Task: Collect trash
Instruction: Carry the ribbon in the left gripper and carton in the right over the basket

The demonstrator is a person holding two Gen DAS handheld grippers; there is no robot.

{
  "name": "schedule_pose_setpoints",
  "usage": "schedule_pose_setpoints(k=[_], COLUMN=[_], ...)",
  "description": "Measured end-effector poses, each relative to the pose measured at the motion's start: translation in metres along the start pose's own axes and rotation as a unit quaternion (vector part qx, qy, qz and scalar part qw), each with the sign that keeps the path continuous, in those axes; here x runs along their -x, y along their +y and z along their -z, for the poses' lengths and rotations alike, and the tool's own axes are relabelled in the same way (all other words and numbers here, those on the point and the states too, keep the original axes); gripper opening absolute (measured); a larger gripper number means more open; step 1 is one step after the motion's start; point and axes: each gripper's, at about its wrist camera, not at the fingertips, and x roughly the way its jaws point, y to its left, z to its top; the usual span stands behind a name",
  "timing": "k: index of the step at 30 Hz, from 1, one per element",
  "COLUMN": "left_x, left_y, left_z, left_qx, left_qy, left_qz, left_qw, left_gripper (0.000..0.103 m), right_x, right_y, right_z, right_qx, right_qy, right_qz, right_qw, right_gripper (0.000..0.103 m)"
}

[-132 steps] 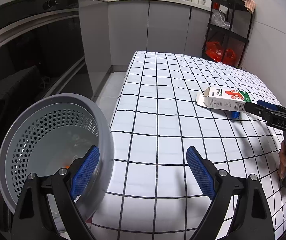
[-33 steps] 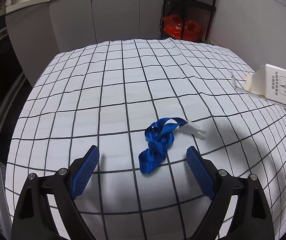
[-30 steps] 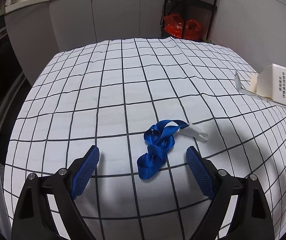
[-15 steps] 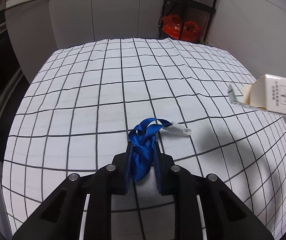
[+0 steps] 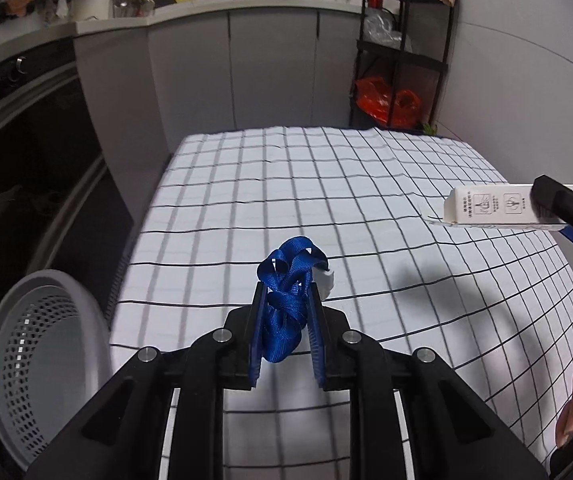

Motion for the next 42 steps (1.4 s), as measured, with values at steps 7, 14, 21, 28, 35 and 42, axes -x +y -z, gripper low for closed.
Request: schedule_pose_setpoints(k=[7,14,21,28,35,42], left_x=[0.036,0.064,0.083,0.093,0.093,0.087], left_y=[0.039,0.087,0.14,0.184,0.227,0.256], left_z=[0.008,0.024,0.039,0.054,0.071,0.082], left_qx=[0.018,0.047,0.078,0.11,0.146,0.17], left_qy=[-0.019,-0.029,-0.035,-0.031,-0.026,-0.016], left_qz=[-0.03,-0.061,-0.097,-0.137,-0.169,-0.186], left_qw=[0.9992,0.9966,0.9916,0.9839,0.9744,0.9677], left_gripper=[0.019,0.019,0.019,0.019,0.019,0.019], right_x=[-0.007,-0.015,-0.03,-0.049,-0.062,-0.066], right_y=[0.04,0.094,0.154,0.207,0.245,0.27], right_z=[0.007,0.018,0.033,0.051,0.07,0.084], right_qx=[0.028,0.056,0.091,0.107,0.128,0.153], right_qy=[0.007,0.02,0.035,0.055,0.071,0.081], right_qz=[-0.025,-0.069,-0.109,-0.148,-0.173,-0.183], right_qw=[0.999,0.996,0.989,0.982,0.974,0.968], right_gripper=[0.061,0.06,0.06,0.06,0.06,0.06])
